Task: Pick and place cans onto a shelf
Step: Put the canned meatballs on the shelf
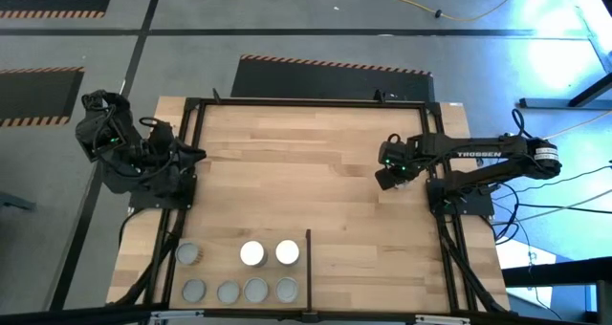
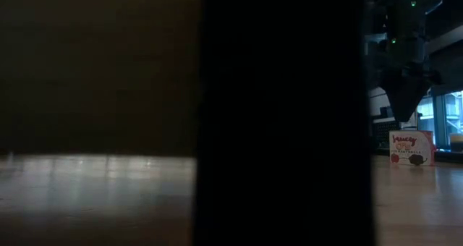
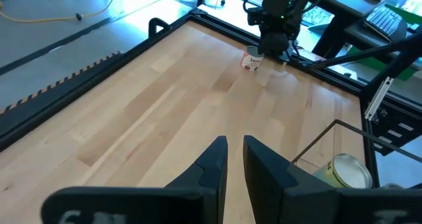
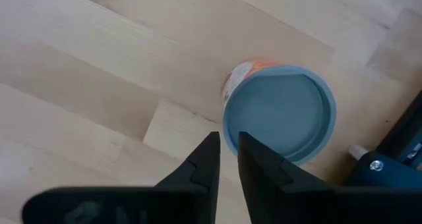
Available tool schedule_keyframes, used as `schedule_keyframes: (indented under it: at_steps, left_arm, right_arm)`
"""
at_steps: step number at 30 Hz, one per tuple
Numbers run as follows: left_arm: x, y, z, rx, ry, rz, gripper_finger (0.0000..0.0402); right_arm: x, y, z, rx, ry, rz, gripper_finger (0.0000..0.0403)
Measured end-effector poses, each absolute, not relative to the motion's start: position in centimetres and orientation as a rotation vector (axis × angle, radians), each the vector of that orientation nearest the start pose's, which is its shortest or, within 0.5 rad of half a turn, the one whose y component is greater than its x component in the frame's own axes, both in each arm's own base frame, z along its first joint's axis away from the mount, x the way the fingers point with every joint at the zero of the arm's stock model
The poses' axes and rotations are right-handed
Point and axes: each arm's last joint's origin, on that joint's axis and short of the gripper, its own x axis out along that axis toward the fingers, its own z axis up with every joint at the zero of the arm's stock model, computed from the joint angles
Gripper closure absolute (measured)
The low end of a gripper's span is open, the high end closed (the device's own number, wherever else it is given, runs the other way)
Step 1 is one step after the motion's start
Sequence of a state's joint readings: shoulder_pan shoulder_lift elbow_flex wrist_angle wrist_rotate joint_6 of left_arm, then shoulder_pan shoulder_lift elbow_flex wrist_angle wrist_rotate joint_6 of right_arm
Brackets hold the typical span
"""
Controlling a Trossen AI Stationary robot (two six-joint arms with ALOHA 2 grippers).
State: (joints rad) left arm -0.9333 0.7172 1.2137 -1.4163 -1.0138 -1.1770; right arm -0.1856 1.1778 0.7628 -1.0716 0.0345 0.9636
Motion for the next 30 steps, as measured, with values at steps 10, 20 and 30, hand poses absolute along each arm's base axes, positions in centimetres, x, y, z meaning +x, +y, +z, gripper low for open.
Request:
schedule_keyframes:
  at_steps: [10, 20, 30]
  left_arm:
    - [5.5, -3.2, 38.1, -0.395, 0.380, 0.341, 0.0358]
    - [5.5, -3.2, 38.1, -0.394, 0.380, 0.341, 0.0358]
    - [5.5, -3.2, 38.1, -0.393, 0.381, 0.341, 0.0358]
  right_arm:
    - [17.3, -3.3, 20.6, 0.890, 1.296, -0.878, 0.0345]
    - [17.8, -3.4, 19.9, 0.876, 1.328, -0.896, 0.0345]
    - [18.6, -3.6, 18.5, 0.837, 1.411, -0.910, 0.0345]
